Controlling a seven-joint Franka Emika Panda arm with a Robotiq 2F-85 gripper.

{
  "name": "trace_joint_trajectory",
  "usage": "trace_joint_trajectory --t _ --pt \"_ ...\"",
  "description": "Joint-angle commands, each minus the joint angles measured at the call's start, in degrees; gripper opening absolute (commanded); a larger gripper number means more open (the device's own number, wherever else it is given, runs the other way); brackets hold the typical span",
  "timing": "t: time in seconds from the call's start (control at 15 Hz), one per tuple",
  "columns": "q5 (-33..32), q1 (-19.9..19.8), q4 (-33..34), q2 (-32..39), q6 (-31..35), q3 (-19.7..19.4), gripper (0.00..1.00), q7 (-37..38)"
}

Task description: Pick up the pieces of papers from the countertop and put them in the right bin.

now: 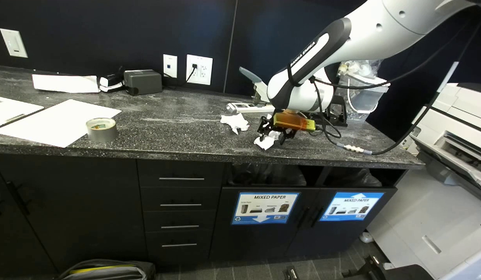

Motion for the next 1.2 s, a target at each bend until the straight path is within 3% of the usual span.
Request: trace_joint_trajectory --t 0.0,0.4,0.6,0.73,1.13 --pt "-0.02 -0.55 1.87 0.77 -1.17 0.58 0.58 -0.47" --pt "-0.29 -1.0 1.77 0.46 -2.28 0.44 0.15 -1.23" --pt "-1.0 -1.7 0.75 -0.63 -4.9 0.54 0.1 -3.55" --pt "-3.06 -1.31 -1.74 -2.37 -6.82 -0.38 0.14 -5.15" --pt "-1.14 -7.11 -17.09 -14.38 -12.5 4.0 0.15 -20.3"
